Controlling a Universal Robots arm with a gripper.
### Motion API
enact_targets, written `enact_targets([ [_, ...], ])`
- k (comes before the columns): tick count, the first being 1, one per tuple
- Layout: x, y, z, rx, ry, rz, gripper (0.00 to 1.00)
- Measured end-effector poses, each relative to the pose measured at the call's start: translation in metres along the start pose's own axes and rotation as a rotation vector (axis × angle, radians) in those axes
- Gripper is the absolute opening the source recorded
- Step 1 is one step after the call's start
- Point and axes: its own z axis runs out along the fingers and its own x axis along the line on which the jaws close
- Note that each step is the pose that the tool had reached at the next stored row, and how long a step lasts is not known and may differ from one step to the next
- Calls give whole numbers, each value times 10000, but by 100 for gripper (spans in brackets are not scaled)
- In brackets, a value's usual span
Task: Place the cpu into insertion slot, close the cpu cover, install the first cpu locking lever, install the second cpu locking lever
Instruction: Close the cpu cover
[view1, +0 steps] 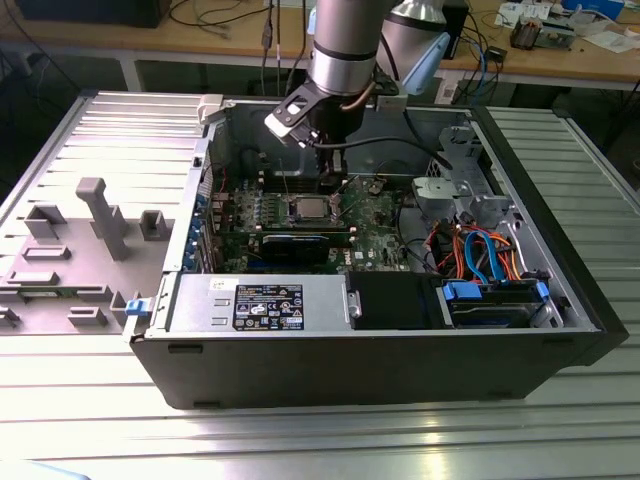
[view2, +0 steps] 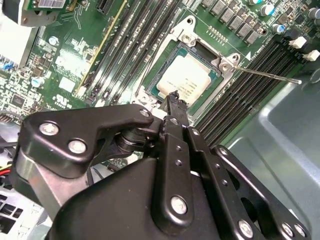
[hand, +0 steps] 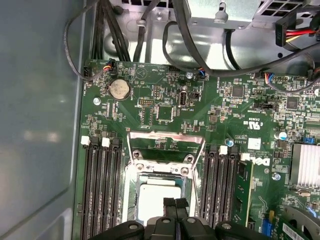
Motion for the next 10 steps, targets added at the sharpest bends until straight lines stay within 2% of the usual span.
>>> enact_targets([
  [2, -2, 13, -36, 0, 4, 0, 11],
  [10, -6, 47, -53, 2, 8, 0, 11],
])
